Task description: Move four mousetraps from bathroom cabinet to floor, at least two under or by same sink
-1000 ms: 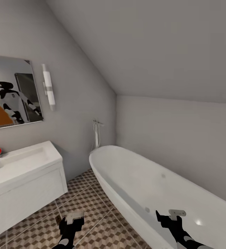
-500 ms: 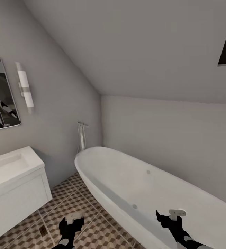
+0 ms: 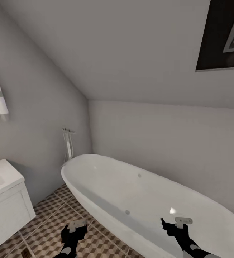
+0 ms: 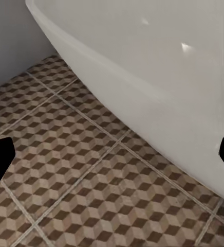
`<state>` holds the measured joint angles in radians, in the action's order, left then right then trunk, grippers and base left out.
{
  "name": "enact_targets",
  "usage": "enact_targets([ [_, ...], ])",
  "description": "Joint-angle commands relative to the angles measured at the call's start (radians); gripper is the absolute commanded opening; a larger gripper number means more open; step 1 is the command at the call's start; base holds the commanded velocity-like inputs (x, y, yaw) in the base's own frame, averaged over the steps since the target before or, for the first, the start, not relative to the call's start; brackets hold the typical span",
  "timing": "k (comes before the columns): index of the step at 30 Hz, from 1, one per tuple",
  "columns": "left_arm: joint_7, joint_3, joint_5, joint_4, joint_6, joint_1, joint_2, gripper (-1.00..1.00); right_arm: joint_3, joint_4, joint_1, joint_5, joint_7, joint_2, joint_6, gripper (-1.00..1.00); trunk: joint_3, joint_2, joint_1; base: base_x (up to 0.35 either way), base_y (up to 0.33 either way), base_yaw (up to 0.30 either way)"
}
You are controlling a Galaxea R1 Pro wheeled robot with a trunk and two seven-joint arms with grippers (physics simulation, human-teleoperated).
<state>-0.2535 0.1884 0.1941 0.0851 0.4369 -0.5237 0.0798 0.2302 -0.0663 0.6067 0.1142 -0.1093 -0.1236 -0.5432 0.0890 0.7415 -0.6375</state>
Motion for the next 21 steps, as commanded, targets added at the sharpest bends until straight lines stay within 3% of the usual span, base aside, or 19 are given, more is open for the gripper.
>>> enact_targets([
  [1,-0.004,0.009,0.008,-0.001,0.003,-0.001,0.0,1.0,0.009,-0.004,0.002,0.01,-0.001,-0.001,-0.006,1.0,0.001,0.002,0.0,0.0,0.0,-0.292],
  [21,-0.004,0.009,0.008,-0.001,0.003,-0.001,0.0,1.0,0.009,-0.004,0.002,0.01,-0.001,-0.001,-0.006,1.0,-0.008,0.002,0.0,0.0,0.0,-0.292],
])
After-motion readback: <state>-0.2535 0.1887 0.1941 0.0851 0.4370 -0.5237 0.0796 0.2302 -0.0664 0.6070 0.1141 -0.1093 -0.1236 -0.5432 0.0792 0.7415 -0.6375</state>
